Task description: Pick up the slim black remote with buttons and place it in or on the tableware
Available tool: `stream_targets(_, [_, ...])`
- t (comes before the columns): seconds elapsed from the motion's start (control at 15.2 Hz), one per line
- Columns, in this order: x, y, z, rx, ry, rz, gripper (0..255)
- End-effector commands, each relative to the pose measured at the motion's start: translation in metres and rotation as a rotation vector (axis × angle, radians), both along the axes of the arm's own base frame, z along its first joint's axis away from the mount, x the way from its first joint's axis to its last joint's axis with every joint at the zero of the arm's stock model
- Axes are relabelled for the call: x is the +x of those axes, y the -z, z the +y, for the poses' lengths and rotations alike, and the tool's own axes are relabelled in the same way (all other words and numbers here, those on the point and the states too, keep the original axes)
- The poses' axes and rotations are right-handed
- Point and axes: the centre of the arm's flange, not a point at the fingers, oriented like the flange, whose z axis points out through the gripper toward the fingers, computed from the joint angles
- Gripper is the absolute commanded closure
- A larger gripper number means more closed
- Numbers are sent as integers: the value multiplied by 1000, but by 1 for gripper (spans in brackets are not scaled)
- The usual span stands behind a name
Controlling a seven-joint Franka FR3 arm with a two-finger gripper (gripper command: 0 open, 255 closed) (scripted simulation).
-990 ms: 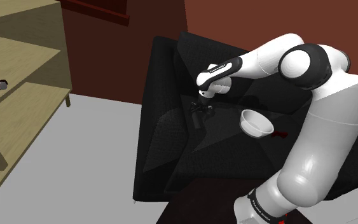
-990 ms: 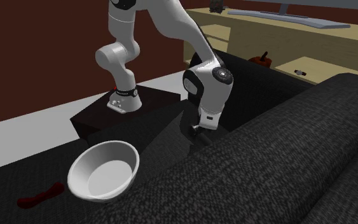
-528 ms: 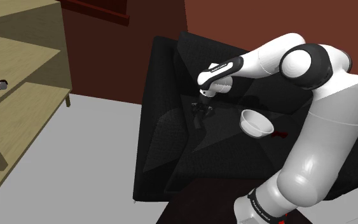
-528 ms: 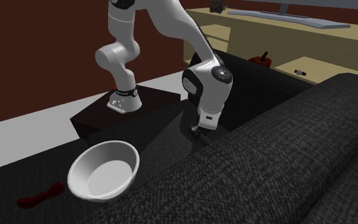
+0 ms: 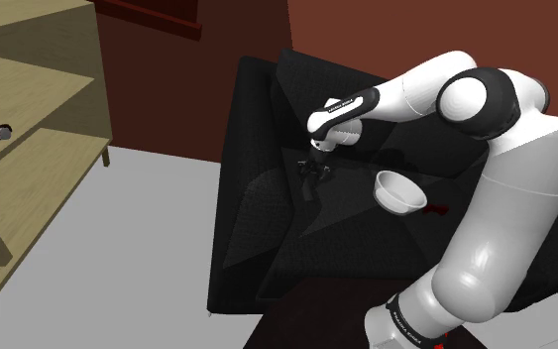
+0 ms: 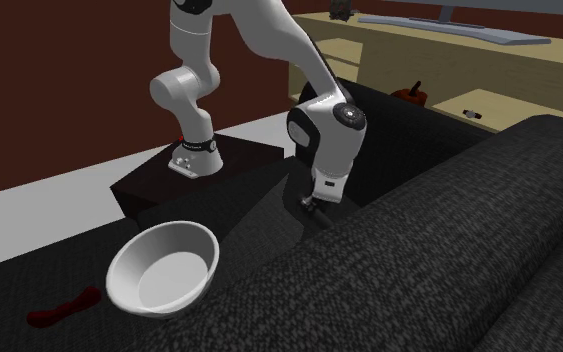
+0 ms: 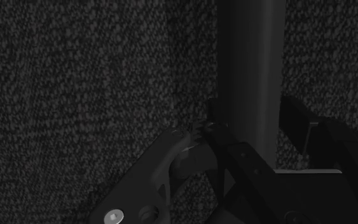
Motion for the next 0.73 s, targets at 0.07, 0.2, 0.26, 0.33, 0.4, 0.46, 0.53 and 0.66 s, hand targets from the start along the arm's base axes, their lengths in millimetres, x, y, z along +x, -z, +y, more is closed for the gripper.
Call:
stream_targets(0.07, [1, -10, 2, 2, -3, 5, 255])
stream_targets(0.2, [1, -21, 2, 2, -3, 5, 255])
stream_targets(0.26, [1, -26, 2, 2, -3, 5, 255])
stream_targets(0.33, [1, -31, 2, 2, -3, 5, 255])
stream_targets(0.4, [1, -36, 2, 2, -3, 5, 255])
stream_targets(0.46, [1, -42, 2, 2, -3, 5, 255])
stream_targets(0.53, [1, -47, 2, 2, -3, 5, 255])
stream_targets(0.66, [1, -58, 2, 2, -3, 5, 255])
